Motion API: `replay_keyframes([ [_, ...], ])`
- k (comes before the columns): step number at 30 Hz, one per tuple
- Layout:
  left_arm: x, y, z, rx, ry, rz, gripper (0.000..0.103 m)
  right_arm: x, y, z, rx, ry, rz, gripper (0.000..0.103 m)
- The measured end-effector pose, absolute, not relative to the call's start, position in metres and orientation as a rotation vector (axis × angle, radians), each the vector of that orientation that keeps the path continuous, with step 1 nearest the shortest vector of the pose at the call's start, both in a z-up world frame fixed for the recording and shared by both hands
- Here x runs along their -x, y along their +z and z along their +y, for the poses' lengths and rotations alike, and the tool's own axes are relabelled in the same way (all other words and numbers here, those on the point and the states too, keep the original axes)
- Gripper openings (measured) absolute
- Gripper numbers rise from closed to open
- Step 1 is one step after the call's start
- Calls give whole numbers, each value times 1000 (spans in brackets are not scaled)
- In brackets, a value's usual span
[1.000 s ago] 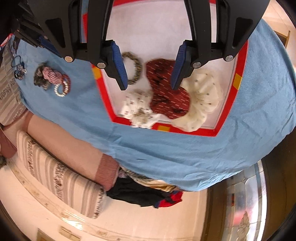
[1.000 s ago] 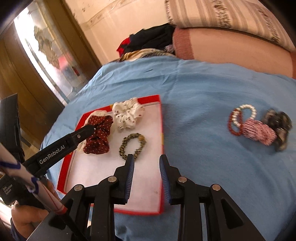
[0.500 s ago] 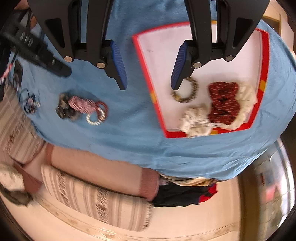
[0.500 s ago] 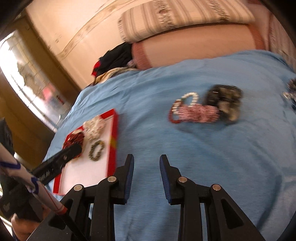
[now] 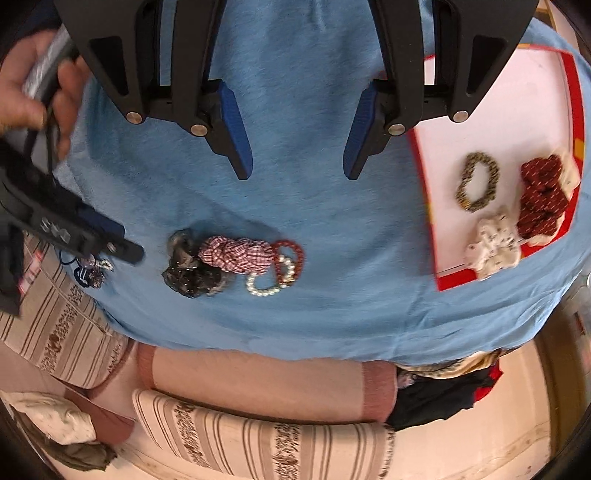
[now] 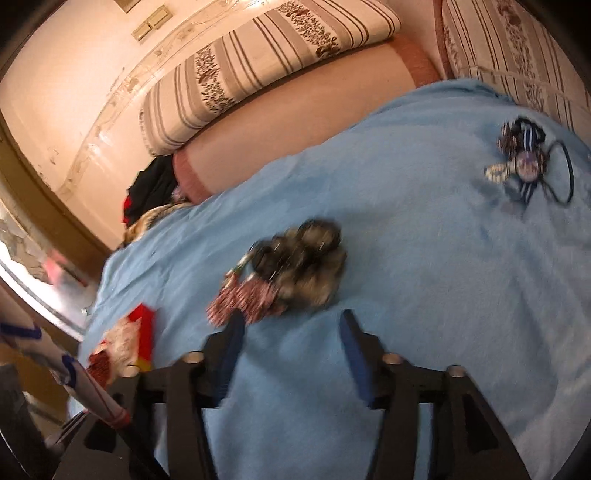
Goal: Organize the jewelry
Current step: 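Move both tools back toward the pearl bracelets and gingham scrunchie, then grasp the gingham scrunchie with the left tool while the right tool grasps the black sheer scrunchie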
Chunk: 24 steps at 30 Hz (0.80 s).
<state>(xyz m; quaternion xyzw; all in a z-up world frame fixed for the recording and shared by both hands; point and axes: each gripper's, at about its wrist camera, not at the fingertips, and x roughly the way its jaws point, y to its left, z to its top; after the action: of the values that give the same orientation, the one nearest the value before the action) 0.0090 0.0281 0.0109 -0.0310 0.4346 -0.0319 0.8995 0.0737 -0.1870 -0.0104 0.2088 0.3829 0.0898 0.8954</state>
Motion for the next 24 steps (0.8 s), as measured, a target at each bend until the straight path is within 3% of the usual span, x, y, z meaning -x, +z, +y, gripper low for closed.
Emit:
replay_keyframes([
  [8,-33,7,27,70,-103,908,55,-137,-25,-158,-295,210,849,68],
  [9,-36,7,28,72,-105,911,55,-144,-30,-156,-287,200,856,63],
  [10,-39,7,29,74,-107,911,55,-149,-35,-156,-300,217,869,38],
  [11,-42,7,30,75,-110,911,56,-151,-40,-157,-319,238,880,20],
  [13,-49,8,31,85,-116,907,57,-147,-44,-167,-363,250,856,14],
  [24,-115,-13,-6,150,-179,1005,58,-119,-23,-213,-496,183,731,13],
])
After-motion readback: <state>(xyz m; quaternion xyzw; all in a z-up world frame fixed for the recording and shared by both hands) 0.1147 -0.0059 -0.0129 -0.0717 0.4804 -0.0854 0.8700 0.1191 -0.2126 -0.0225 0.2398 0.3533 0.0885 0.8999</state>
